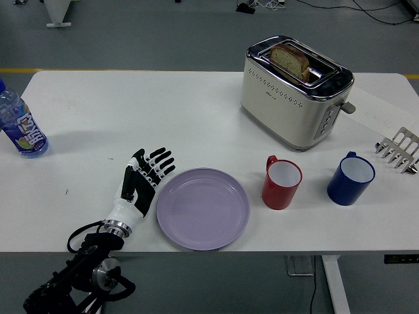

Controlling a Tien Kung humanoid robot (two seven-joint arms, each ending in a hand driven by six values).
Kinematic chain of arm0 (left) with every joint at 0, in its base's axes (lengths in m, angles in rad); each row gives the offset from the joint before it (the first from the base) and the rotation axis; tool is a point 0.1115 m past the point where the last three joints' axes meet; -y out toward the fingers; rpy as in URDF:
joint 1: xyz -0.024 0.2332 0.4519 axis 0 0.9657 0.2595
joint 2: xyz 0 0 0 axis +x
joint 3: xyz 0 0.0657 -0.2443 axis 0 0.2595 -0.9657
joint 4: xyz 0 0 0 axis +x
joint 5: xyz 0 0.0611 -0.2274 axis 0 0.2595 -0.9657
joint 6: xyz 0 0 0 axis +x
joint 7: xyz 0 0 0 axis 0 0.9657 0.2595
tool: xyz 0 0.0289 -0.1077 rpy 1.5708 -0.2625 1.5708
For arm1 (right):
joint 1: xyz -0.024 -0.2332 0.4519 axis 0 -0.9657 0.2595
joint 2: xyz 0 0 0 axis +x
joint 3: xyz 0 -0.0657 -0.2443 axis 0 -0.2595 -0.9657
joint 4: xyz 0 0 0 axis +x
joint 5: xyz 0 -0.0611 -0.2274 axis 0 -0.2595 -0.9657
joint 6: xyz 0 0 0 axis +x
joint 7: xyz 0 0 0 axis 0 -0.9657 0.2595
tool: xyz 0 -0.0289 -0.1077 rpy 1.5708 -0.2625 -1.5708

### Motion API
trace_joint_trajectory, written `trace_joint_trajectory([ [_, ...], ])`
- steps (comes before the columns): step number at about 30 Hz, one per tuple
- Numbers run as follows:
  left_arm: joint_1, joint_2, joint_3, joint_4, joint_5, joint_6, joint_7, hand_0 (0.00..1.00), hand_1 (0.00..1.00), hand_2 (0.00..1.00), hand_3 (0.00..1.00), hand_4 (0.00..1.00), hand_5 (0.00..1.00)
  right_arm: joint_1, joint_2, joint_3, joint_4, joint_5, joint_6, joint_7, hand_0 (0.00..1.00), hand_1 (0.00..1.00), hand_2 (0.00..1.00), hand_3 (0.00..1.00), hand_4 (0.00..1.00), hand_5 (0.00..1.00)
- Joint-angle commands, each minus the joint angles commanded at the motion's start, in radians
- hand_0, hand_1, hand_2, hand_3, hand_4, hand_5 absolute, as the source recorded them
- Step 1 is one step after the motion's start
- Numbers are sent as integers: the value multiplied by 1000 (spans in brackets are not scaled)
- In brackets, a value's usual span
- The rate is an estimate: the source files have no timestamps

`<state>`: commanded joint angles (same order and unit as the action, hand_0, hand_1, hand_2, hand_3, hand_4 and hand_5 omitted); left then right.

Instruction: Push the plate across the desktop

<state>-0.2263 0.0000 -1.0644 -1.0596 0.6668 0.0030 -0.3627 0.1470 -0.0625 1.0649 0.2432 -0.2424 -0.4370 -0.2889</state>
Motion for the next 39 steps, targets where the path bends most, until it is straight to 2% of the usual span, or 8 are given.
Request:
trace_joint_trajectory([
  [7, 13, 7, -94, -30, 80, -25, 78, 774, 766, 739, 680, 511, 998, -6, 1, 1, 1, 0, -2, -3, 549, 460, 567, 580, 309, 455],
  [9, 15, 25, -114, -39, 92, -38, 108, 785, 768, 739, 693, 517, 998, -8, 2, 3, 2, -1, -2, -3, 550, 460, 567, 580, 309, 455],
  [12, 22, 84, -161, -63, 117, -79, 174, 785, 768, 739, 693, 517, 998, -9, 3, 2, 2, 1, -1, -4, 550, 460, 567, 580, 309, 455],
  [13, 23, 92, -167, -66, 118, -83, 180, 785, 768, 739, 693, 517, 998, -9, 3, 1, 2, 2, -1, -4, 550, 460, 567, 580, 309, 455],
  [14, 24, 94, -169, -67, 118, -84, 182, 785, 768, 739, 693, 517, 998, -9, 3, 1, 2, 2, -1, -4, 550, 460, 567, 580, 309, 455],
  [18, 40, 154, -254, -98, 95, -93, 189, 783, 766, 734, 692, 520, 998, -9, 4, -2, 2, 11, -1, -1, 548, 461, 570, 580, 307, 455],
  [28, 78, 253, -393, -132, 83, -113, 207, 785, 768, 732, 692, 526, 998, -8, 4, -8, 3, 22, -2, 0, 549, 460, 570, 579, 308, 455],
  [39, 123, 341, -473, -129, 100, -163, 259, 790, 770, 734, 703, 555, 998, -4, 5, -13, 2, 33, 0, 3, 550, 461, 571, 579, 308, 457],
])
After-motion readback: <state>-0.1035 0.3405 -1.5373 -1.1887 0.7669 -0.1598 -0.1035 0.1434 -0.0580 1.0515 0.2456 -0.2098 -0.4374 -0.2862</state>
